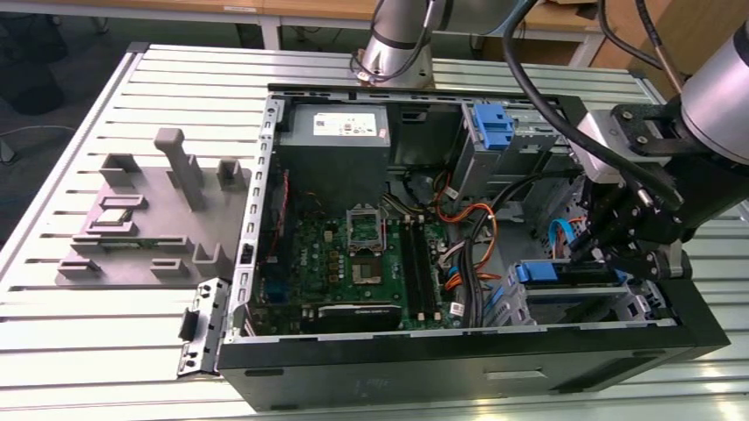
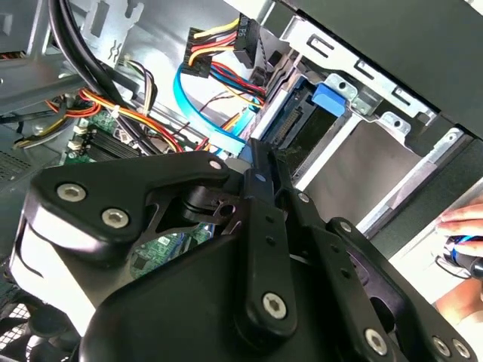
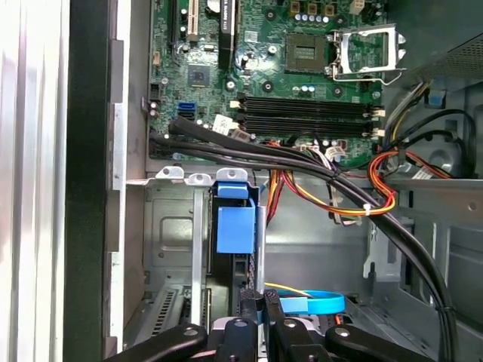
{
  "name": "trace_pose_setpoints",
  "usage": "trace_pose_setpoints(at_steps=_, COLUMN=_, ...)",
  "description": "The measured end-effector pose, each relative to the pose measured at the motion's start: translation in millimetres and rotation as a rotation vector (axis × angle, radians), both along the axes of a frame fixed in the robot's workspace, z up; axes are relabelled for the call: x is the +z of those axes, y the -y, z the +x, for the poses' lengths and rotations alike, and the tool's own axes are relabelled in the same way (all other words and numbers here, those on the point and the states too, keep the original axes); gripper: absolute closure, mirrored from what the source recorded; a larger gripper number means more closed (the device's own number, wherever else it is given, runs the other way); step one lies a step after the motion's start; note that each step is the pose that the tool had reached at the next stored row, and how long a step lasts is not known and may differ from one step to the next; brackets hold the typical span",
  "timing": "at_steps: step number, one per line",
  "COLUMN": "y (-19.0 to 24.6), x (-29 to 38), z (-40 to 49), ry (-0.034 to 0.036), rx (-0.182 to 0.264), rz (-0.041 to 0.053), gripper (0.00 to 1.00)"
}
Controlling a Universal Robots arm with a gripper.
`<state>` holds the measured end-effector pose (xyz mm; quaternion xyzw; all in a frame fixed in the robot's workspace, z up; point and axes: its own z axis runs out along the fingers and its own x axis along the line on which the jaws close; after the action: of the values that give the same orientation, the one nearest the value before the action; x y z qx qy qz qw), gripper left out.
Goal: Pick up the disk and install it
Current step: 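Insert the first disk wire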
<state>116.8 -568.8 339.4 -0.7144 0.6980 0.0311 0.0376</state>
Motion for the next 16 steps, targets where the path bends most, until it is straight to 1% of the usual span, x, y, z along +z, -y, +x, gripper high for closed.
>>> trace_pose_setpoints(at_steps=4, y=2.2, x=0.0, z=0.0, ry=-0.0001, rx=0.0, rz=0.0, gripper=0.84)
trace_pose_setpoints(at_steps=10, y=3.8, x=-0.8, z=0.0, ry=-0.0001, rx=0.0, rz=0.0004, gripper=0.84)
trace_pose_setpoints(at_steps=16, y=3.9, x=-1.3, z=0.0, ry=-0.0001, rx=0.0, rz=0.0002, gripper=0.84)
